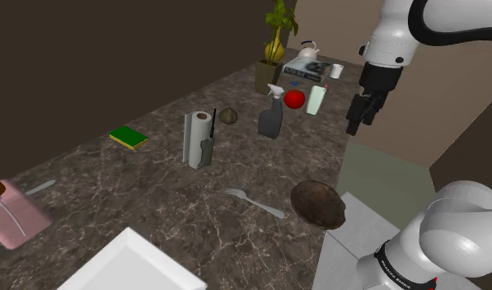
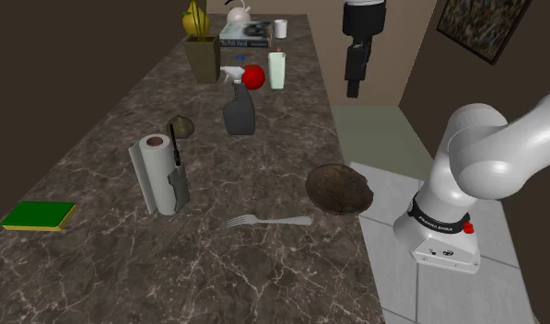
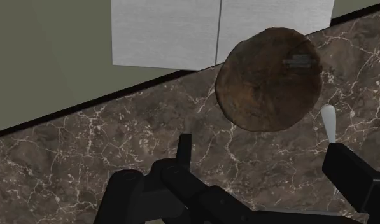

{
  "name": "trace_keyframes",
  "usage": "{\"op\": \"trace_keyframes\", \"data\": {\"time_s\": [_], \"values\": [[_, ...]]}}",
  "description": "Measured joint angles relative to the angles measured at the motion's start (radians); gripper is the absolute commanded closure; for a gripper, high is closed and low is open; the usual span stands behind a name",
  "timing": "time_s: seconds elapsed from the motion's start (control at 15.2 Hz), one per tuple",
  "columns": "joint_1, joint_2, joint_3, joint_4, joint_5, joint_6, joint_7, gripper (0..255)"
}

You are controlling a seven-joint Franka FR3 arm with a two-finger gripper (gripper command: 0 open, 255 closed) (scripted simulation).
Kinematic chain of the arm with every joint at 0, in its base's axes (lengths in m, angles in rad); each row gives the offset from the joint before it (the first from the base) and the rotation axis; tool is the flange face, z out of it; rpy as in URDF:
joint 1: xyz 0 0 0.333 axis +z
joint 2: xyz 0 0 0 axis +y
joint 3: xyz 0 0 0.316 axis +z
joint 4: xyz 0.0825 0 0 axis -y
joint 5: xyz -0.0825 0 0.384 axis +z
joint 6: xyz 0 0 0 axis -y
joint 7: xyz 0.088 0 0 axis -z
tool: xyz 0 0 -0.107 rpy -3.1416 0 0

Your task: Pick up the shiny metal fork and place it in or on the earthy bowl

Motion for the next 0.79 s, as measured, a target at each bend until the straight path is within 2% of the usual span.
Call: {"op": "trace_keyframes", "data": {"time_s": [0.26,0.79], "values": [[0.019,0.025,0.014,-0.033,0.027,0.055,0.002,0],[0.095,0.193,0.063,-0.122,0.124,0.31,-0.013,0]]}}
